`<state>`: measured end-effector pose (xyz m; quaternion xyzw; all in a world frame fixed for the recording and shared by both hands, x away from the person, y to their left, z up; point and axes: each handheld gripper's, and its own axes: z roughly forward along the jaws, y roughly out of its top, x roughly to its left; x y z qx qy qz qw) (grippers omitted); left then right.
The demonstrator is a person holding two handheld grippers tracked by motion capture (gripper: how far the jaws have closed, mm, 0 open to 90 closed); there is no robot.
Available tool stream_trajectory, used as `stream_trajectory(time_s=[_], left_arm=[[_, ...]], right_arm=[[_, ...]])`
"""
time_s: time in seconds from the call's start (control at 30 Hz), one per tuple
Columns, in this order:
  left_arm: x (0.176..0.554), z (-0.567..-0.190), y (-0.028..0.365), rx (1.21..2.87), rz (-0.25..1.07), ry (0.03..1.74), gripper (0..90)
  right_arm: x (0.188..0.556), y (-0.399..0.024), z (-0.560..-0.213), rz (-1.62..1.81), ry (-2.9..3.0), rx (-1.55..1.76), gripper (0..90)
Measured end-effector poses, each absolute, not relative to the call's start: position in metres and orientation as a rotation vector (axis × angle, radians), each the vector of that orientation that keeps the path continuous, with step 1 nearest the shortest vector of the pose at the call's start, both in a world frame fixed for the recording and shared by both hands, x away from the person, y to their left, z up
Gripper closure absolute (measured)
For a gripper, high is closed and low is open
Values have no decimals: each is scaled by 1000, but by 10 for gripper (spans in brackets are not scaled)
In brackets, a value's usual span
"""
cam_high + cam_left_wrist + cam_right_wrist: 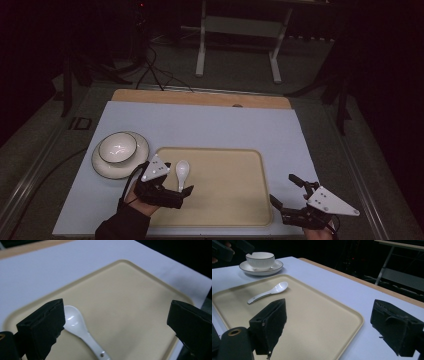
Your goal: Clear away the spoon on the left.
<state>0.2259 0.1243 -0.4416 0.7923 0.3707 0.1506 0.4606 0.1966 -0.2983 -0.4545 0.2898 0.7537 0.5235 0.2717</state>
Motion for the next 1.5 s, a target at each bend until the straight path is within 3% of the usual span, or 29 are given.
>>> stream_trajectory(time_s=[0.67,1.5], left_arm=[[220,-438,169,2004,419,910,21],[212,-488,193,2010,371,942,21]], right_arm=[[197,-298,-455,1401,2032,784,136],[198,-297,-456,1393,2046,784,136]])
